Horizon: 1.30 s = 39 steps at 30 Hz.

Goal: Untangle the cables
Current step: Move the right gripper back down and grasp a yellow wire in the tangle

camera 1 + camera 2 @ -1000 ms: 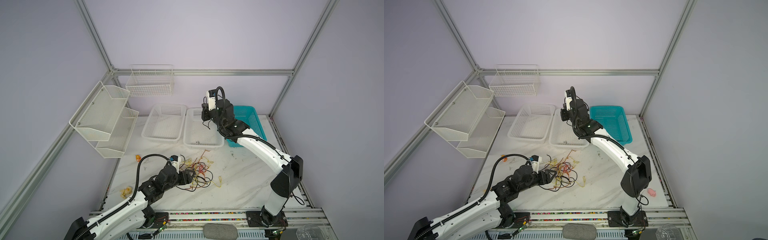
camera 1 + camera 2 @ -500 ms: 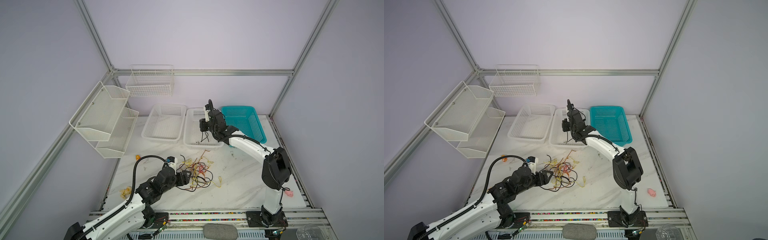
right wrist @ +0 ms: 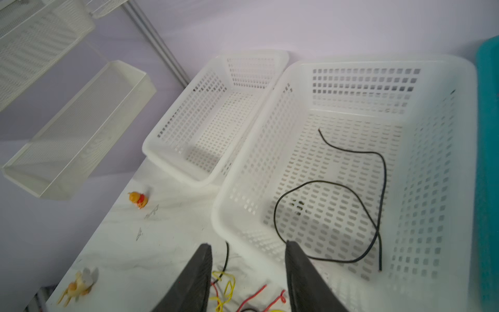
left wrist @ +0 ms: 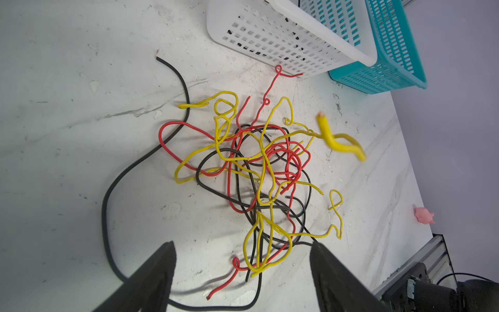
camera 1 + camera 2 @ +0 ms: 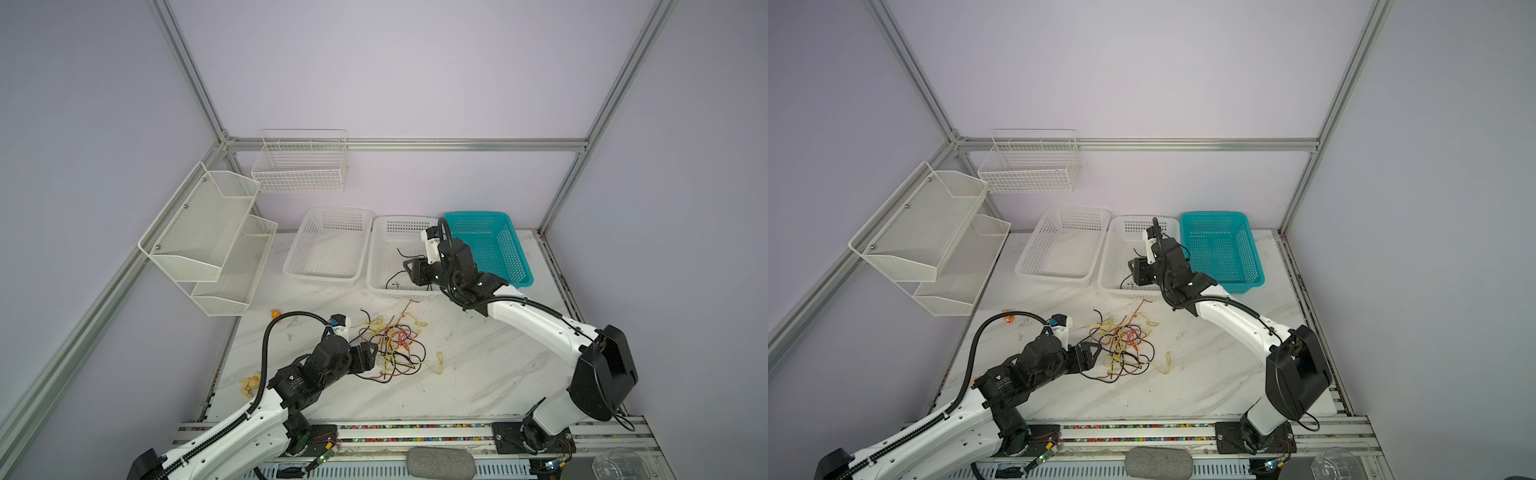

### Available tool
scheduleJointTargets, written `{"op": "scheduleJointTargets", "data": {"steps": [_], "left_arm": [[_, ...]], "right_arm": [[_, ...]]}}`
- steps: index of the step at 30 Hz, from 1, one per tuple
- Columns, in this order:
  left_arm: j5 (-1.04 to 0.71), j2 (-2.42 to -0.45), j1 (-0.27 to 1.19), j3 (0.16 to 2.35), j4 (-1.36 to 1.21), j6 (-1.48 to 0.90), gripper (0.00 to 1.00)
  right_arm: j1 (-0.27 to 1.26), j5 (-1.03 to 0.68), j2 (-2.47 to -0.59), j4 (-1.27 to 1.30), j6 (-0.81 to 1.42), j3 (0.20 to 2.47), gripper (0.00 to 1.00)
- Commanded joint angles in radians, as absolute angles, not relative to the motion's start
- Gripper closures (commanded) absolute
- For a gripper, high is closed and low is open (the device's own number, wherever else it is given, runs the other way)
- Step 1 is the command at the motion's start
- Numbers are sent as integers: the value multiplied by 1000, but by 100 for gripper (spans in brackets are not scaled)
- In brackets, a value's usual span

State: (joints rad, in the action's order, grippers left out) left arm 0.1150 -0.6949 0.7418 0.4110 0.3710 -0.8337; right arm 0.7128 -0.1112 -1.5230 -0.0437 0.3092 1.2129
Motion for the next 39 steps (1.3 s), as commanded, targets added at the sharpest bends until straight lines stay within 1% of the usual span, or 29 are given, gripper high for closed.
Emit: {"op": "scheduleJointTargets", "data": {"steps": [1, 5, 6, 11, 13, 16, 18, 20, 22, 26, 34, 36, 37, 39], "left_arm": [[166, -655, 740, 444, 383, -809, 21], [167, -650, 736, 439, 383, -814, 20], [162, -653, 736, 437, 382, -817, 20], [146, -661, 736, 413, 350, -833, 20], [141, -670, 735, 415, 347, -834, 20], [132, -690, 735, 426, 343, -825, 20], [124, -710, 734, 435, 339, -816, 20], [116, -730, 734, 443, 336, -812, 20], [109, -746, 733, 443, 322, -810, 20], [91, -773, 733, 435, 283, -819, 20], [53, -797, 734, 424, 251, -840, 20], [42, -798, 733, 412, 231, -849, 20], [38, -801, 733, 408, 225, -852, 20], [27, -811, 733, 402, 208, -857, 20]], "right_arm": [[807, -200, -1438, -2, 269, 1083, 51], [848, -177, -1379, -17, 301, 951, 50], [853, -155, -1339, -33, 310, 921, 51], [868, -85, -1294, -102, 365, 789, 51], [880, -98, -1276, -130, 397, 748, 52], [935, -94, -1222, -159, 459, 700, 52], [964, -122, -1202, -192, 507, 679, 52], [989, -133, -1207, -243, 523, 670, 51], [1007, -101, -1214, -289, 523, 661, 51], [1011, -107, -1221, -280, 531, 646, 50], [1032, -94, -1368, -271, 534, 672, 52], [1039, -89, -1407, -263, 532, 677, 58], [1043, -87, -1410, -261, 532, 679, 63], [1049, -72, -1395, -271, 530, 692, 76]]}}
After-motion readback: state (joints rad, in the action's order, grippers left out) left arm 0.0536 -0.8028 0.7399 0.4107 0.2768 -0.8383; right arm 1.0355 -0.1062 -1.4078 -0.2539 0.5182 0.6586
